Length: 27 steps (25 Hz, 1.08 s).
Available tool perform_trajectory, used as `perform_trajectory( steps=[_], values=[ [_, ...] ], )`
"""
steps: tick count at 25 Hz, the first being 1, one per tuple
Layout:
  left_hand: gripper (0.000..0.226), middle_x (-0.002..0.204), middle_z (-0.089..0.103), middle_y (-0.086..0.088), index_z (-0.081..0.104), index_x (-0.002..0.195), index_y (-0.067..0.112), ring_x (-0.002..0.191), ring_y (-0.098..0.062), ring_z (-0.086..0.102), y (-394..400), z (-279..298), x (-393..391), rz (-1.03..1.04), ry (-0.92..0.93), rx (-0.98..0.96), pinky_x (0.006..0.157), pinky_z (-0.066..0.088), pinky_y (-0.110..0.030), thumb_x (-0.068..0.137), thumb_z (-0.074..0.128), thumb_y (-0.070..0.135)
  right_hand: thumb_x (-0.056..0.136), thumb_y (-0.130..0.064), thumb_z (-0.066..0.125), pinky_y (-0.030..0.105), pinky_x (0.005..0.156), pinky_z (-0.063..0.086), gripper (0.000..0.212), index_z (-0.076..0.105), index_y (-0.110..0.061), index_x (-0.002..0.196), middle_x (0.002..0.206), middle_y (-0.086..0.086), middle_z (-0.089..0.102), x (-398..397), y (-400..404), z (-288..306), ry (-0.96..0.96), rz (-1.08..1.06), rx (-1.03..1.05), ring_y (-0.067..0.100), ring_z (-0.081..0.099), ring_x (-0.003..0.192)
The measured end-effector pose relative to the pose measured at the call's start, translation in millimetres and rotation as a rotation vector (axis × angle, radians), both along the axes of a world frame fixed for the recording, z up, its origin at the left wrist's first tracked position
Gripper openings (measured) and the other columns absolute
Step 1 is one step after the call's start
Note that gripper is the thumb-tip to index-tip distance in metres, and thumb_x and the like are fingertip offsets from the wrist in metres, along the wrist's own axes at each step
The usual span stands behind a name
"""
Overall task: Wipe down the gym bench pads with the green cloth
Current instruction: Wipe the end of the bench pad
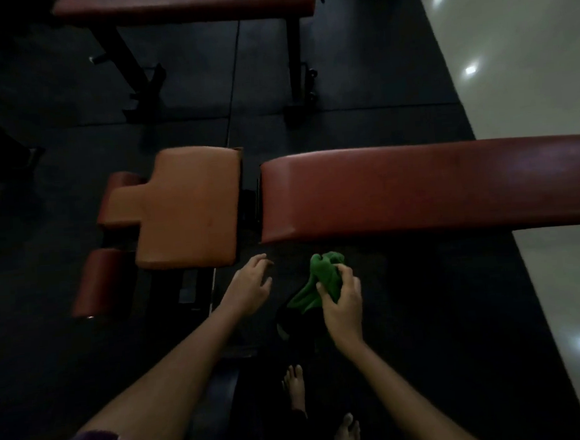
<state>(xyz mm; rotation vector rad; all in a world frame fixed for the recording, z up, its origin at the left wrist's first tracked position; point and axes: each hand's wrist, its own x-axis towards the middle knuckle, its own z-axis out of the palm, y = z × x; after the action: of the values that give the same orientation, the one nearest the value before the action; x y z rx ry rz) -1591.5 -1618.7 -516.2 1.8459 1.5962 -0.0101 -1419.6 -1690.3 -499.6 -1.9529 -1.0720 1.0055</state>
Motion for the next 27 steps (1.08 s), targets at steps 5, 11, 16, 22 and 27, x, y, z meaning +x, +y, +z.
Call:
perform_trajectory(
  steps=[5, 11, 16, 22, 27],
  values=[
    [0.041, 0.153, 0.026, -0.006, 0.042, 0.138, 0.007, 0.14, -0.02, 0.025, 77.8, -45.0, -2.1, 0.168, -0.142, 0.163, 0.109, 0.021, -0.025, 0.097, 0.045, 0.01, 0.086, -0.014, 0.065, 0.001, 0.072, 0.032, 0.043, 0.047, -0.005, 0.124, 0.11, 0.002, 0.039, -50.0, 16.8, -73.2, 0.097, -0.171, 0.136, 0.01, 0.045, 0.093],
    [0.053, 0.159, 0.006, 0.0, 0.021, 0.149, 0.022, 0.146, -0.021, 0.006, 155.1, -82.9, 26.9, -0.327, 0.064, 0.418, 0.118, 0.01, -0.041, 0.1, 0.039, 0.031, 0.075, -0.003, 0.073, -0.005, 0.078, 0.032, 0.046, 0.05, 0.001, 0.115, 0.109, 0.009, 0.039, -86.2, 73.9, -119.8, 0.105, -0.456, 0.35, 0.013, 0.044, 0.092],
    [0.055, 0.157, 0.014, 0.003, 0.021, 0.147, 0.029, 0.146, -0.019, 0.006, 153.8, -129.2, 45.7, -0.23, -0.044, 0.555, 0.116, 0.001, -0.039, 0.095, 0.015, 0.046, 0.078, -0.007, 0.071, -0.002, 0.074, 0.032, 0.039, 0.05, 0.001, 0.11, 0.11, 0.012, 0.038, -59.2, 115.4, -145.8, 0.099, -0.51, 0.331, 0.016, 0.043, 0.091],
    [0.053, 0.156, 0.02, 0.001, 0.024, 0.147, 0.026, 0.145, -0.019, 0.011, 152.9, -137.4, 46.2, -0.202, -0.056, 0.639, 0.116, 0.008, -0.043, 0.097, 0.02, 0.041, 0.081, 0.001, 0.065, -0.009, 0.071, 0.026, 0.043, 0.047, 0.008, 0.12, 0.109, 0.022, 0.04, 19.0, 124.6, -145.7, 0.019, -0.771, 0.349, 0.019, 0.042, 0.095],
    [0.055, 0.156, 0.021, 0.0, 0.026, 0.147, 0.026, 0.145, -0.02, 0.012, 150.8, -124.7, 48.5, -0.207, -0.04, 0.582, 0.117, 0.007, -0.044, 0.095, 0.02, 0.043, 0.086, -0.008, 0.063, 0.007, 0.079, 0.032, 0.043, 0.046, 0.002, 0.125, 0.114, 0.02, 0.041, 6.9, 121.5, -135.8, 0.018, -0.605, 0.28, 0.019, 0.043, 0.098]
  ],
)
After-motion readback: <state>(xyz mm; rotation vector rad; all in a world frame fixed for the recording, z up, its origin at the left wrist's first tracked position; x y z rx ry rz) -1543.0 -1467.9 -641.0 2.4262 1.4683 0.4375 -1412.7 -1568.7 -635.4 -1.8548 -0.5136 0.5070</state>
